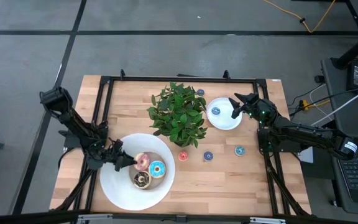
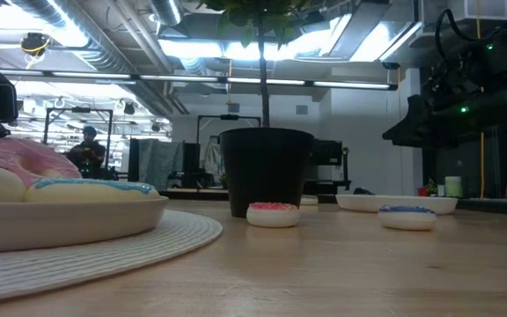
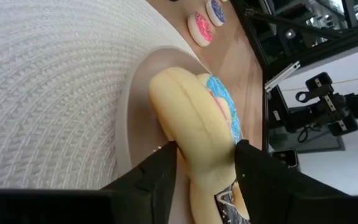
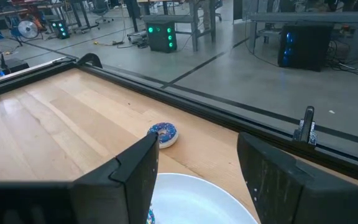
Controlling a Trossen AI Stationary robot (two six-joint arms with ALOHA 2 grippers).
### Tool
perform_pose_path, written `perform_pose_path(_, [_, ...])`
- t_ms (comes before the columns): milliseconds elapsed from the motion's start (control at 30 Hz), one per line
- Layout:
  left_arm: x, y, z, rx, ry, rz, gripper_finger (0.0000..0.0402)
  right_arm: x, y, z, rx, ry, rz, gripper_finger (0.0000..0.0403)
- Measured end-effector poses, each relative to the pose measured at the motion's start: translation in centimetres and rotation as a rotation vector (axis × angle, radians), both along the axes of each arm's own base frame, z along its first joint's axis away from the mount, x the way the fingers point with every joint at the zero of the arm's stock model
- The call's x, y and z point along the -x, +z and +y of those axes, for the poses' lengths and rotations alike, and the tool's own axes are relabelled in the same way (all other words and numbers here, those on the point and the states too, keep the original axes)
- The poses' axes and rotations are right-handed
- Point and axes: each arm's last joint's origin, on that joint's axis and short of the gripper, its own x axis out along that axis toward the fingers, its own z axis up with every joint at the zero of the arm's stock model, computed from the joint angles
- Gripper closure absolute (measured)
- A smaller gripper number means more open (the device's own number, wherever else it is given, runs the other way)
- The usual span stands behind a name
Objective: Pick & Place donuts
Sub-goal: Put the large pink donut on the brown plate
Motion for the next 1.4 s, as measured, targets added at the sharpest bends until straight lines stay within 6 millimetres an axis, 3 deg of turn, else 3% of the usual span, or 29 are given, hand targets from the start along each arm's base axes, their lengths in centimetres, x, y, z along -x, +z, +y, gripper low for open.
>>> perform_pose_path(633, [0.4, 1.2, 0.6, -0.045, -0.041, -0.014, 0.0254, 0.0, 0.0, 0.0, 0.0, 0.0, 0.0, 0.0185])
perform_pose_path(1400, [1.8, 2.5, 2.8, -0.11, -0.042, 0.005, 0.0254, 0.0, 0.0, 0.0, 0.001, 0.0, 0.001, 0.0185])
